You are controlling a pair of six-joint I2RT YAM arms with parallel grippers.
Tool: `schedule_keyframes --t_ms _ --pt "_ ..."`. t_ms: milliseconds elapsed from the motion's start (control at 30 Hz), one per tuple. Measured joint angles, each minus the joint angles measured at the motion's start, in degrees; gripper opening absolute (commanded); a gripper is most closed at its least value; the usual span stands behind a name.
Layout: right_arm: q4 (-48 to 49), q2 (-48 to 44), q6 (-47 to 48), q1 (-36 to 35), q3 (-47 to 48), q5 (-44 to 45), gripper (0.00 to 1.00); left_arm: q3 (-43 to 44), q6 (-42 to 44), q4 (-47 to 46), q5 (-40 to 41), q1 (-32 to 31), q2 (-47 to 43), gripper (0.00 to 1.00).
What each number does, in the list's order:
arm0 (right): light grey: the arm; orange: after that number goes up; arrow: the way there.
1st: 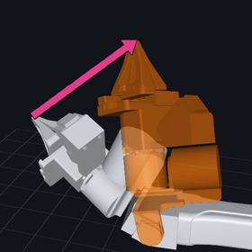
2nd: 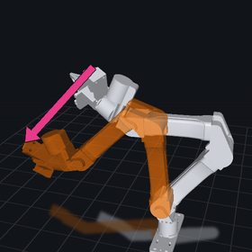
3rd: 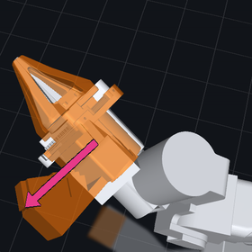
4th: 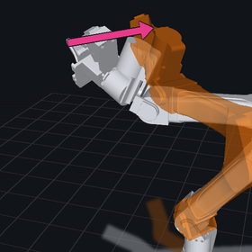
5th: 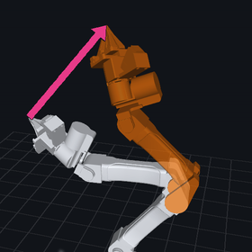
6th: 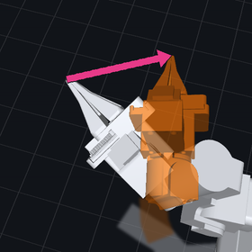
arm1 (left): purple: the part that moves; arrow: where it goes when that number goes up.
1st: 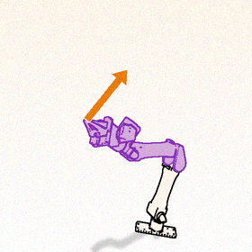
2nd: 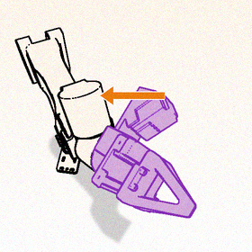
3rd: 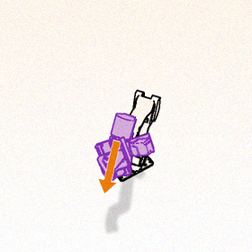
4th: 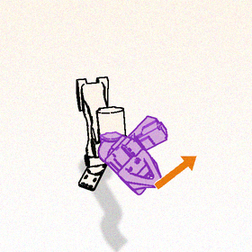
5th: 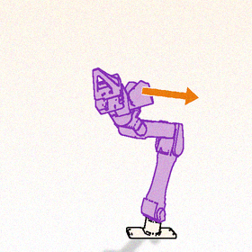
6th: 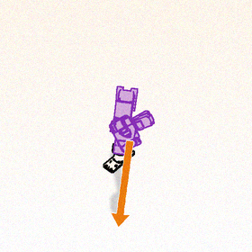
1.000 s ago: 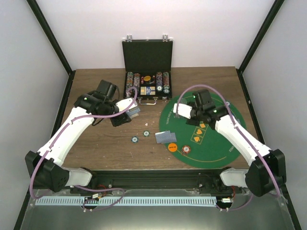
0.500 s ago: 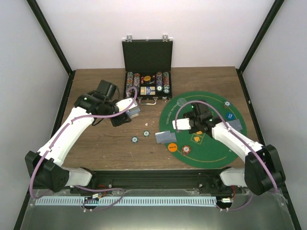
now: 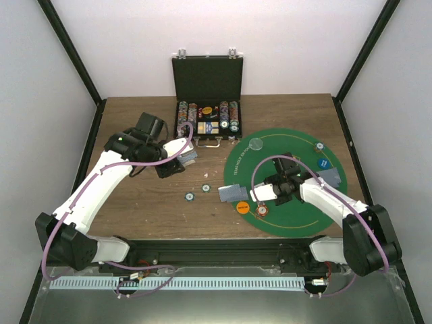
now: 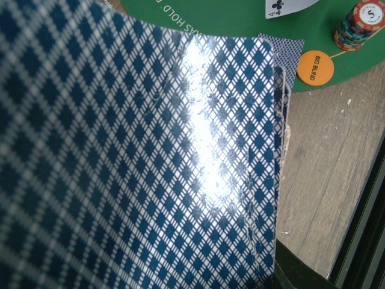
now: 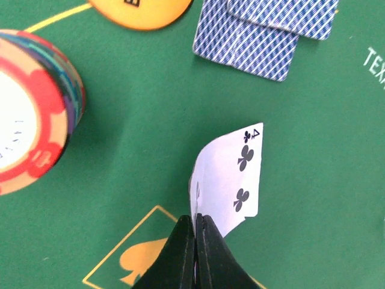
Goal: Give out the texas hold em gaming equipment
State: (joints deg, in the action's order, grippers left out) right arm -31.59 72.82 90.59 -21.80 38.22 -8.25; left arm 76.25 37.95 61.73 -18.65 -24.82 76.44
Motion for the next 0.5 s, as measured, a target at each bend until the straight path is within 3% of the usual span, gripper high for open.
schedule_keyframes --t_ms 500 --pt "-0.9 1.5 3.5 2.8 -3.7 1.0 0.04 -0.2 0.1 -0.8 0.2 0.0 0.0 0.39"
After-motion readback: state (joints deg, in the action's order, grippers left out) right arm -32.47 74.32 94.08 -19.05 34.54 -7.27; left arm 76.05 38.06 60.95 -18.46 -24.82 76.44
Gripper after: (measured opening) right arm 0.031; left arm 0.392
